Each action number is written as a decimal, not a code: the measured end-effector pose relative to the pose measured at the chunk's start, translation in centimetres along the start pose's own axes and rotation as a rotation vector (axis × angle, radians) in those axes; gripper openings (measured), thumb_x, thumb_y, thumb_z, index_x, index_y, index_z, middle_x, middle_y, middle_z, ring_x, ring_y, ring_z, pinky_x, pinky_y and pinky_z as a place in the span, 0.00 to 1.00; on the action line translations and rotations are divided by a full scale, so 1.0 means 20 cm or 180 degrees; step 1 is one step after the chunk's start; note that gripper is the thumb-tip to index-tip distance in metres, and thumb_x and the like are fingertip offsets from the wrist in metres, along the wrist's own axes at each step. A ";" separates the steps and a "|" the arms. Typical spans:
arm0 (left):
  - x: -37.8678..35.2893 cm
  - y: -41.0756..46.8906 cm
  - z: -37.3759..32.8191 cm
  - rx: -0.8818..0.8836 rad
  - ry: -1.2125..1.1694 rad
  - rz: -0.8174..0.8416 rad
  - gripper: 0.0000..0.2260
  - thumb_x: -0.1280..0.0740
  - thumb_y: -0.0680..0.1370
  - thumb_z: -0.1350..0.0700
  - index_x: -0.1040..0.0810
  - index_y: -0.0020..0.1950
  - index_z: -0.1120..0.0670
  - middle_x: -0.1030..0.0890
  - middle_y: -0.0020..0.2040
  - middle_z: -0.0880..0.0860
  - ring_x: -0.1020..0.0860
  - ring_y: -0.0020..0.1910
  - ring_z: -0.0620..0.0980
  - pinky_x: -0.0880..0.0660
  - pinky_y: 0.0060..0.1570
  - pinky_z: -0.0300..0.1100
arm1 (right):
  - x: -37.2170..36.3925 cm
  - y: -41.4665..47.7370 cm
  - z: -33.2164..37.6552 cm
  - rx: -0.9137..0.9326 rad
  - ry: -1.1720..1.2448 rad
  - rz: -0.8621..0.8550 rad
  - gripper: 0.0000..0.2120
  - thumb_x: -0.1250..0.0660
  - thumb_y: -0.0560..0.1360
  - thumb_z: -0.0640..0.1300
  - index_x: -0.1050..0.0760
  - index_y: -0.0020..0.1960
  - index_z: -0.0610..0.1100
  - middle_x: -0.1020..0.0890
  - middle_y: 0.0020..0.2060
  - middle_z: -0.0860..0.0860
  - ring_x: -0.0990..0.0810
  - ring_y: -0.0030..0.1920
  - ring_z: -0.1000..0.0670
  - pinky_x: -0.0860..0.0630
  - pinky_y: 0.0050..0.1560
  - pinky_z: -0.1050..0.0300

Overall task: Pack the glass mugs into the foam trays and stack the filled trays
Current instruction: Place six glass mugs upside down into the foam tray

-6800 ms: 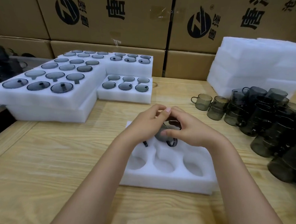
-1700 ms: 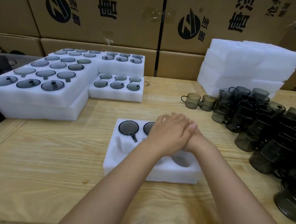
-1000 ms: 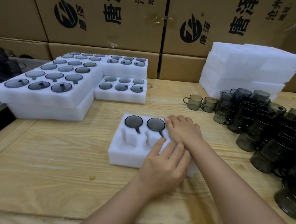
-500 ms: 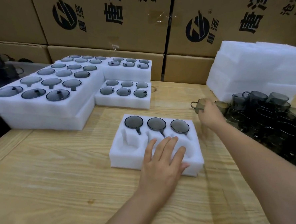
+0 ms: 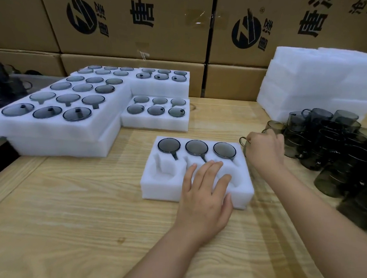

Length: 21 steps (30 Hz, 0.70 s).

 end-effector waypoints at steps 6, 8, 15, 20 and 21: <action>0.01 0.00 0.00 0.0038 -0.0059 0.0019 0.14 0.38 0.73 0.53 0.18 0.51 0.57 0.19 0.57 0.56 0.22 0.60 0.55 0.38 0.66 0.55 | 0.14 -0.46 -0.04 -0.0516 0.0558 -0.0576 0.08 0.37 0.72 0.36 0.19 0.42 0.43 0.17 0.36 0.45 0.27 0.45 0.41 0.42 0.52 0.50; 0.01 0.00 0.00 0.0015 -0.0073 0.0023 0.14 0.38 0.73 0.53 0.18 0.50 0.57 0.18 0.54 0.55 0.21 0.58 0.54 0.38 0.65 0.55 | 0.15 -0.53 -0.03 -0.0566 0.0601 -0.0670 0.06 0.35 0.71 0.36 0.19 0.41 0.41 0.17 0.36 0.45 0.26 0.45 0.41 0.42 0.54 0.49; 0.00 0.00 0.00 -0.0038 -0.0161 0.0059 0.13 0.39 0.74 0.52 0.18 0.48 0.57 0.18 0.50 0.53 0.21 0.56 0.53 0.38 0.66 0.53 | 0.13 -0.55 -0.07 -0.0708 0.1134 -0.0476 0.10 0.31 0.72 0.45 0.20 0.51 0.43 0.27 0.59 0.42 0.34 0.63 0.40 0.39 0.62 0.47; 0.00 0.00 0.00 -0.0022 -0.0156 0.0084 0.14 0.39 0.74 0.52 0.18 0.50 0.57 0.18 0.50 0.52 0.21 0.56 0.53 0.38 0.66 0.52 | 0.09 -0.55 -0.08 -0.0762 0.1769 -0.0111 0.17 0.32 0.72 0.42 0.25 0.61 0.44 0.26 0.59 0.44 0.29 0.61 0.40 0.31 0.56 0.50; 0.00 0.00 0.00 -0.0024 -0.0153 0.0088 0.14 0.39 0.74 0.51 0.18 0.51 0.57 0.18 0.50 0.52 0.21 0.56 0.53 0.38 0.66 0.53 | 0.11 -0.55 -0.08 -0.0766 0.1857 -0.0231 0.17 0.32 0.72 0.42 0.25 0.61 0.44 0.26 0.58 0.44 0.28 0.60 0.41 0.31 0.57 0.52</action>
Point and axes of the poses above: each hand's wrist, its own y-axis towards the middle knuckle, its own x-axis out of the back of the hand, z = x × y, the point moved 4 cm from there along y, towards the middle knuckle
